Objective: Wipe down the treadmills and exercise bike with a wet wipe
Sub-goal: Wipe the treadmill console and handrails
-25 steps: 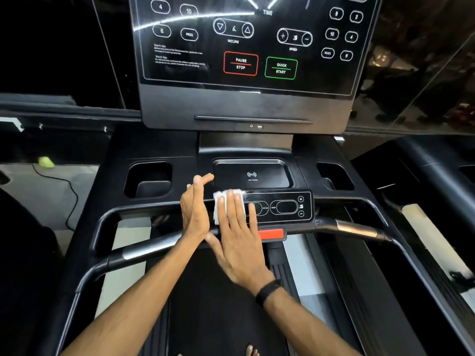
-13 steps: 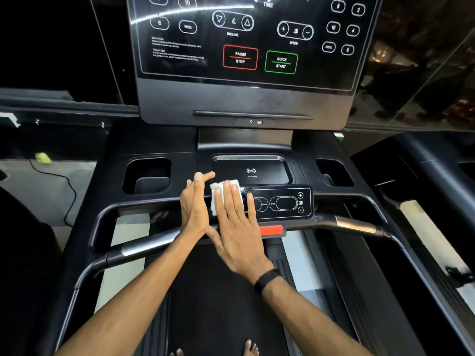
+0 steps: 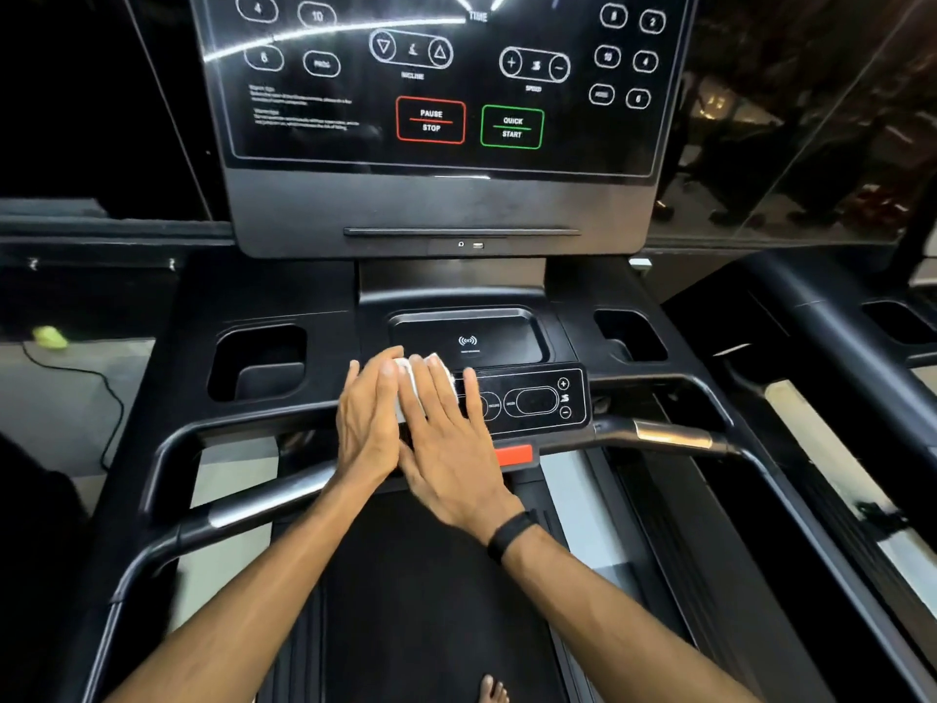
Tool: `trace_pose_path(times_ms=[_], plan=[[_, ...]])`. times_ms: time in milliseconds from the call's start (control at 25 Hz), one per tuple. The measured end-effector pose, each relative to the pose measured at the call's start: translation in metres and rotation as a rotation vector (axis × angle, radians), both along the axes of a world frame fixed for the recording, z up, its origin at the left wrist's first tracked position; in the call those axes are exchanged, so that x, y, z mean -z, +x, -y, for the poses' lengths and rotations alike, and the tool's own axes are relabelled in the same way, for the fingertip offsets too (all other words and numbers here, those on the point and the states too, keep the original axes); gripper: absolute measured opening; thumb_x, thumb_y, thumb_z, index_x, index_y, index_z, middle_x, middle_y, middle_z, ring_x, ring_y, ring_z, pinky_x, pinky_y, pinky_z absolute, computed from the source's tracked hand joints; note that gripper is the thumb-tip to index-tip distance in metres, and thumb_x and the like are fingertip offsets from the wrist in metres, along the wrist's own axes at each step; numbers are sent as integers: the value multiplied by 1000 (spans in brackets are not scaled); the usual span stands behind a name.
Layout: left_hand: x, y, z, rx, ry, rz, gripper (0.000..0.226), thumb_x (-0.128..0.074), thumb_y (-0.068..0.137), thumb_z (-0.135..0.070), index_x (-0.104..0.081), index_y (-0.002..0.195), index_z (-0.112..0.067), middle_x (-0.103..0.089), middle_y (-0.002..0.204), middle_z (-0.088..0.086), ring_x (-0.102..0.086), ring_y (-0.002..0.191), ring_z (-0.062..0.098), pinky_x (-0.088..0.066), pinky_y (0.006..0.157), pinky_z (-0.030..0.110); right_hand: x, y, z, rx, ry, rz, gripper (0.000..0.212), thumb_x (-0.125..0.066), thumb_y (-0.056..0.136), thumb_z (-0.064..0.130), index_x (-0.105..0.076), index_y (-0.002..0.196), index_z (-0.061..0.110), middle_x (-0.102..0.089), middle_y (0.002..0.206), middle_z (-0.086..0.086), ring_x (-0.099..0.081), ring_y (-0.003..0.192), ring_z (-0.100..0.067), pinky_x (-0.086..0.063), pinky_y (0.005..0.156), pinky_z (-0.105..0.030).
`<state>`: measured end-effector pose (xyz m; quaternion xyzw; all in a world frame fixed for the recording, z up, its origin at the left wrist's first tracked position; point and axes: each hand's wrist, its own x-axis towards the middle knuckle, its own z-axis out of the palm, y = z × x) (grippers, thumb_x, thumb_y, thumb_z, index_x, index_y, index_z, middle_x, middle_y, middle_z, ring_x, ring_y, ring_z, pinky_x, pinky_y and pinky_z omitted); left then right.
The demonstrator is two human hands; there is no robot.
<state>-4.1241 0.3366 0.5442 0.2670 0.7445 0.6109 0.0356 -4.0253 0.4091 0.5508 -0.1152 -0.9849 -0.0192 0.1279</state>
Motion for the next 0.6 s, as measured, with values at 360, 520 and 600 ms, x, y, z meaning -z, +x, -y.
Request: trace_pose_path(times_ms=[360,520,600], plan=[[3,2,1,83,-151,-311,81,-15,100,-65,-58,137,-7,-59,141,6,-47,137,17,-9,126,36,-9,37,-63,107,-52,-142,60,-28,106,52,-35,151,13,-42,148,0,-33,144,-22,-5,124,-54],[5,2,-2,103,-185,-372,84,-13,100,-66,-61,132,-6,-61,138,8,-49,137,22,-11,126,40,-10,71,-118,270,-143,-185,53,-29,104,50,-36,146,20,-44,141,6,-38,140,-19,1,124,-53],[6,3,-1,101,-210,-387,84,-12,101,-66,-62,132,-6,-62,137,8,-49,137,21,-11,126,40,-2,78,-124,341,-271,-238,59,-32,103,51,-29,153,20,-45,143,6,-37,141,-17,8,124,-47]])
